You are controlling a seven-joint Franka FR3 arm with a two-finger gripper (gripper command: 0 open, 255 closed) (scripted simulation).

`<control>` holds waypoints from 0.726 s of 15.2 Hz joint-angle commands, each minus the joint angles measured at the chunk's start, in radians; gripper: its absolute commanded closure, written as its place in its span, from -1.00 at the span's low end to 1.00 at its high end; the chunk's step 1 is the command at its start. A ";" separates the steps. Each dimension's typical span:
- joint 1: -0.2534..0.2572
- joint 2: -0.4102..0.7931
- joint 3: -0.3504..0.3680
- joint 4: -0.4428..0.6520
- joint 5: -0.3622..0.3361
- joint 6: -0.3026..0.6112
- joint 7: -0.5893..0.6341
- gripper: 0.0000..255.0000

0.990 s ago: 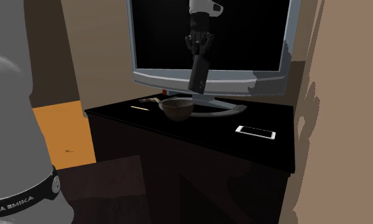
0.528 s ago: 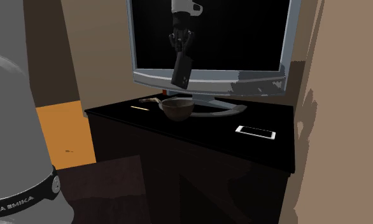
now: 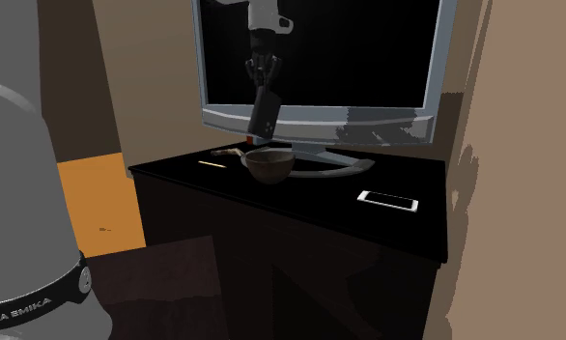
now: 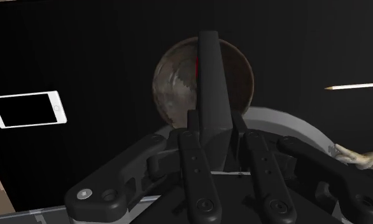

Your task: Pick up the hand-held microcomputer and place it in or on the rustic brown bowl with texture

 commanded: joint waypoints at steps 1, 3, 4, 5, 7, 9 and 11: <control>-0.001 -0.002 0.000 -0.028 0.000 0.027 0.000 1.00; -0.001 -0.003 -0.001 -0.057 0.001 0.054 0.000 1.00; -0.002 -0.004 -0.001 -0.070 0.001 0.068 0.000 1.00; -0.002 -0.004 -0.001 -0.084 0.001 0.081 -0.001 1.00; -0.002 -0.003 -0.001 -0.110 0.000 0.108 -0.001 1.00; -0.003 -0.002 -0.002 -0.135 0.000 0.134 -0.001 1.00; -0.003 0.001 -0.002 -0.159 -0.001 0.160 0.000 1.00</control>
